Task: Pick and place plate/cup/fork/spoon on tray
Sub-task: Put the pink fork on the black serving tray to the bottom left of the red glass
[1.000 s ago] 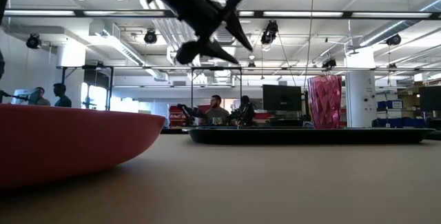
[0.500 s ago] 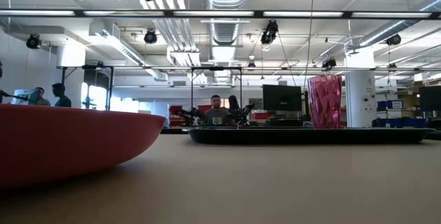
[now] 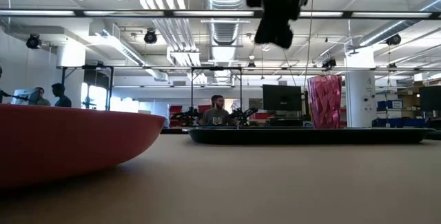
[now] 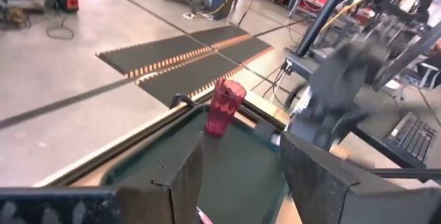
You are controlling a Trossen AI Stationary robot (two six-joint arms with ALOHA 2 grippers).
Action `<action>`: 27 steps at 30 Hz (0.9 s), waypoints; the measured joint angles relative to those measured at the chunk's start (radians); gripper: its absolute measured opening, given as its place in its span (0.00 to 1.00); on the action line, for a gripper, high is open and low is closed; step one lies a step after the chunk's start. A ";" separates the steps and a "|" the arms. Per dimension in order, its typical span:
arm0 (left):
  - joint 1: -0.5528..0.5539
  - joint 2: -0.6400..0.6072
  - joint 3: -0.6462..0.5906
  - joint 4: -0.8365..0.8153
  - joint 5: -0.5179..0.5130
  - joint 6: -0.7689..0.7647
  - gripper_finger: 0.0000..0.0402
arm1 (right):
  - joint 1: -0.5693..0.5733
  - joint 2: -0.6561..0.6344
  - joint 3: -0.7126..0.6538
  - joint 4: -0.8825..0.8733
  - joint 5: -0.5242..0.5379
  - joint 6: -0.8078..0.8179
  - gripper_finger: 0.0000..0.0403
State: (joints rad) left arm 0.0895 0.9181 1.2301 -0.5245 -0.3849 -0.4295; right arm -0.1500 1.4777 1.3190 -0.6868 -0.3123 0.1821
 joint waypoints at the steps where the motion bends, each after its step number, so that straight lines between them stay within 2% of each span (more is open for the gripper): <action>1: 0.000 -0.010 0.000 -0.003 -0.001 0.009 0.43 | 0.008 0.033 -0.004 0.031 0.000 0.007 0.02; 4: 0.000 -0.034 0.000 -0.011 -0.007 0.022 0.43 | 0.025 0.132 0.001 0.083 0.009 0.016 0.02; 13: -0.001 -0.071 0.000 -0.084 -0.007 0.024 0.43 | 0.030 0.330 0.117 -0.053 0.125 -0.026 0.02; 19: -0.001 -0.070 -0.002 -0.096 -0.007 0.025 0.43 | 0.030 0.385 0.174 -0.066 0.158 -0.046 0.02; 27: 0.000 -0.093 -0.002 -0.096 -0.006 0.026 0.43 | 0.018 0.385 0.178 -0.119 0.250 -0.069 0.02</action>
State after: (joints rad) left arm 0.0891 0.8251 1.2285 -0.6201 -0.3912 -0.4033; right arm -0.1322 1.8626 1.4971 -0.8053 -0.0626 0.1129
